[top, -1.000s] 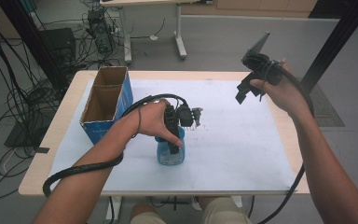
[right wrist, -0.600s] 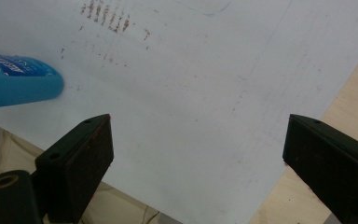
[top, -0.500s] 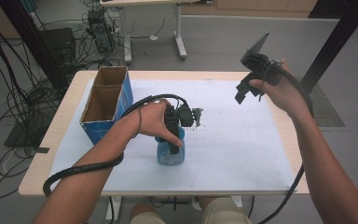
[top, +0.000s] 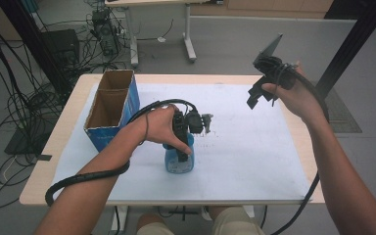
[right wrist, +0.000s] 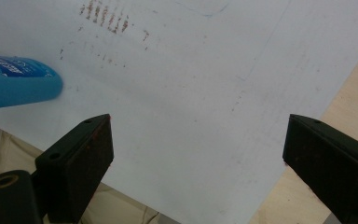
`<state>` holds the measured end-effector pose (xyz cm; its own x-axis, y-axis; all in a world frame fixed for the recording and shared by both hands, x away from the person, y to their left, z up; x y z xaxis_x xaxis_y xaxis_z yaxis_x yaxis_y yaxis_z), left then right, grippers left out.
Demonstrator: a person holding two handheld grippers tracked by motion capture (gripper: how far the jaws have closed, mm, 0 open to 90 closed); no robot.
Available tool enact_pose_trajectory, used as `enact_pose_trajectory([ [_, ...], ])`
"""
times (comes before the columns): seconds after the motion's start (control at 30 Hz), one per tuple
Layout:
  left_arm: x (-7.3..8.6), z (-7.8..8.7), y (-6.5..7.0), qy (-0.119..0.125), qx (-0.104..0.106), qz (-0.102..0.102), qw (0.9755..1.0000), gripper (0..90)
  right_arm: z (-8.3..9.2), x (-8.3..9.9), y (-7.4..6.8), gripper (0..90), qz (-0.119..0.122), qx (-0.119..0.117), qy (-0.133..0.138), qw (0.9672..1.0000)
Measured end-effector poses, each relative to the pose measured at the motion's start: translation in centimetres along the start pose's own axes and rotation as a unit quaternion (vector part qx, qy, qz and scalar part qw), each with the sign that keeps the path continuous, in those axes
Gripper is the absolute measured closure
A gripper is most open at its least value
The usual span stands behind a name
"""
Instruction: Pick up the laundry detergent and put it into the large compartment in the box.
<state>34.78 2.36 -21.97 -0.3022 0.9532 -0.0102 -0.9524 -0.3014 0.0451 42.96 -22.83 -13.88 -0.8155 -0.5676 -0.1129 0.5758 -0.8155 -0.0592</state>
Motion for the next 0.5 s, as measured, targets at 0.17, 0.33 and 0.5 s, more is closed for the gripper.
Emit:
enact_pose_trajectory([
  [0.17,-0.06,0.06,-0.06,-0.001,0.001,0.0,1.0,5.4,-0.01,-0.01,0.03,8.9,-0.002,0.0,0.0,1.0],
  [0.33,-0.09,-0.01,-0.01,0.002,0.0,-0.001,1.0,5.7,0.01,0.06,0.08,8.9,-0.003,0.001,0.0,1.0],
  [0.5,-0.12,0.02,0.06,0.002,0.0,0.0,1.0,5.5,-0.05,0.15,0.17,8.9,-0.001,0.001,0.0,1.0],
])
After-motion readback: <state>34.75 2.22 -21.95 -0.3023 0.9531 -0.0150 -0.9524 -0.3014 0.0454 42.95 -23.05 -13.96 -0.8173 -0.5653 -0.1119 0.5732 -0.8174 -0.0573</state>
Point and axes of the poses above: each handheld gripper's, and its own axes: z roughly backward along the jaws, x roughly out of its underside, y roughly to its right, the point moved 5 cm from there along -z, roughly forward along the jaws, and after that the axes turned 7 degrees about z, right-handed, at the moved point
